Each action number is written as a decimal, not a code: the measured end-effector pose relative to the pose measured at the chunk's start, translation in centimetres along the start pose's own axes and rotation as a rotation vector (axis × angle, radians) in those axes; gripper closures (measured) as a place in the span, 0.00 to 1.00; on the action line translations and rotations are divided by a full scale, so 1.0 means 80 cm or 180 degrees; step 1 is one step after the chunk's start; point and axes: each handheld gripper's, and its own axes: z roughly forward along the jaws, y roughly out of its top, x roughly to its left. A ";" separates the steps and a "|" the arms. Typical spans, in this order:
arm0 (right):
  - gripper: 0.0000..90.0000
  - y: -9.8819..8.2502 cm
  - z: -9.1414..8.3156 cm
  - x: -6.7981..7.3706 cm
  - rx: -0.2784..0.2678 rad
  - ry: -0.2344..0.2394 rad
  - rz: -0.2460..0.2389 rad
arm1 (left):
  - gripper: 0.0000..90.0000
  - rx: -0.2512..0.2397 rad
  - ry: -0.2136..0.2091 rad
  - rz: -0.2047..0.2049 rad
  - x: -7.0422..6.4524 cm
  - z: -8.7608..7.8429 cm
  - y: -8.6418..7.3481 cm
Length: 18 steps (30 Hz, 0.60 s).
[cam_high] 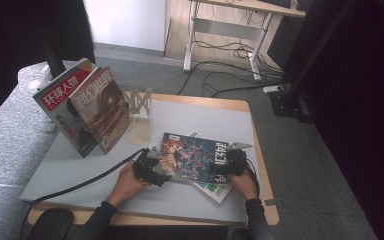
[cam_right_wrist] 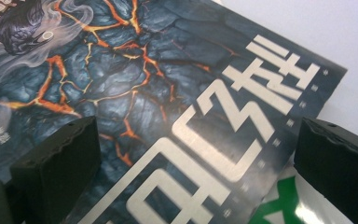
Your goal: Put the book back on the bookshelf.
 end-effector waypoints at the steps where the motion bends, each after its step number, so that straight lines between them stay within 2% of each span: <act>1: 0.00 -0.002 -0.002 0.002 0.0006 0.0003 -0.0002 | 0.10 0.0002 -0.0010 -0.0003 -0.001 0.000 0.000; 11: 0.00 -0.034 -0.036 0.019 0.0060 0.0049 -0.0079 | 0.08 0.0006 -0.0097 0.0016 -0.016 -0.003 -0.008; 18: 0.00 -0.044 -0.049 0.030 0.0100 0.0043 -0.0187 | 0.07 -0.0001 -0.0179 -0.0002 -0.033 -0.004 -0.014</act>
